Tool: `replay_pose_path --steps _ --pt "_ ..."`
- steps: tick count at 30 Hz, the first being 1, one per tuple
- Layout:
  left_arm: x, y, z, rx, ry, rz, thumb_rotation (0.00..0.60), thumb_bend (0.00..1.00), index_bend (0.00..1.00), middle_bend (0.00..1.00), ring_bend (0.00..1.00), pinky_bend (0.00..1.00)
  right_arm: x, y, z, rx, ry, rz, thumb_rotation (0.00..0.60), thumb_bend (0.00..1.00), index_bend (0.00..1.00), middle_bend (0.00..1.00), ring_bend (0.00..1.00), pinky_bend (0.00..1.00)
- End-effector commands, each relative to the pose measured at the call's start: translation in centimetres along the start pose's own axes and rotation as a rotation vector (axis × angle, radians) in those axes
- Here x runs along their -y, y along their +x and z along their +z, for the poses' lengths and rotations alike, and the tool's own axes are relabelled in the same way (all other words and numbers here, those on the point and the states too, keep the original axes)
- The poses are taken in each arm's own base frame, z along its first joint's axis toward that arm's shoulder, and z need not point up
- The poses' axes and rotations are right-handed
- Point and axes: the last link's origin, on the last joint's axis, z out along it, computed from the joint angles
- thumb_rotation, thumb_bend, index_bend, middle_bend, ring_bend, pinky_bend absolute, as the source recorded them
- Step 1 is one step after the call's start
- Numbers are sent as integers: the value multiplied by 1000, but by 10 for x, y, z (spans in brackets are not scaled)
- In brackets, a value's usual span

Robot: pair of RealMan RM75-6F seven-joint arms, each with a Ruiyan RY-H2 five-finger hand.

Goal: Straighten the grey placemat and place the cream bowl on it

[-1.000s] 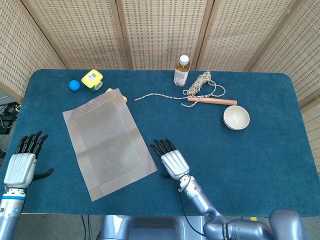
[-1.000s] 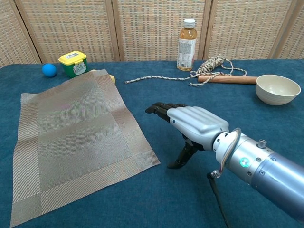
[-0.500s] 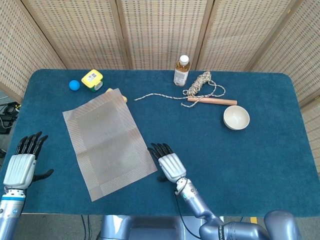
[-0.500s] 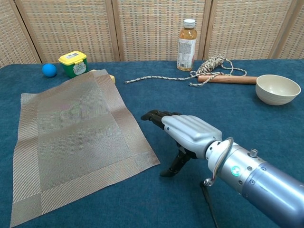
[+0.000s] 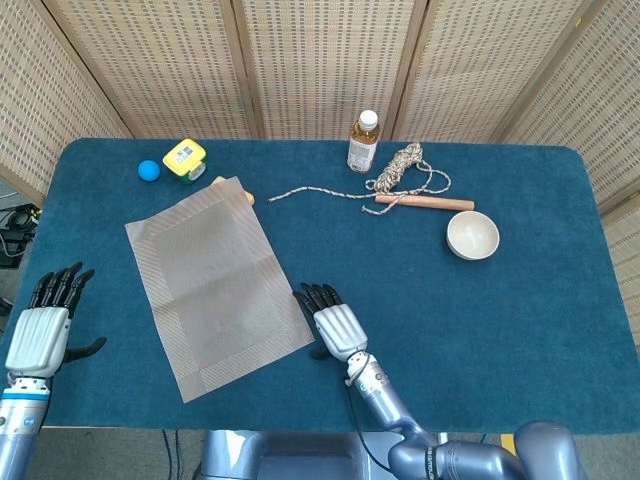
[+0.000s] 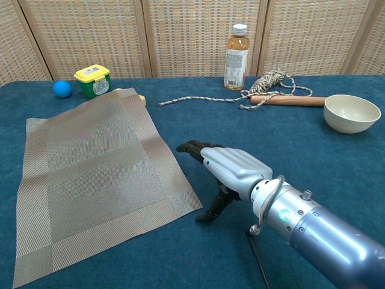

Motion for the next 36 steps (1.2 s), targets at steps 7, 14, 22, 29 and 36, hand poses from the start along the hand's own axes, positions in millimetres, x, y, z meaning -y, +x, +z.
replay_pose_path --steps 7,14,22,29,36 --pt "2 0 1 4 9 -3 600 90 90 0 0 0 -3 -7 8 12 -19 6 600 104 0 0 0 2" --pt "2 -2 2 12 11 -2 600 90 97 0 0 0 -5 -9 12 4 -19 12 600 271 0 0 0 7" --pt "2 -2 2 15 12 1 600 90 97 0 0 0 0 -8 14 -59 19 70 600 479 0 0 0 19" --pt "2 -3 2 19 10 3 600 90 98 0 0 0 1 -5 13 -82 38 163 600 494 32 0 0 19" --pt "2 -4 2 26 12 5 600 90 105 0 0 0 -1 -8 14 -79 21 221 600 494 191 0 0 19"
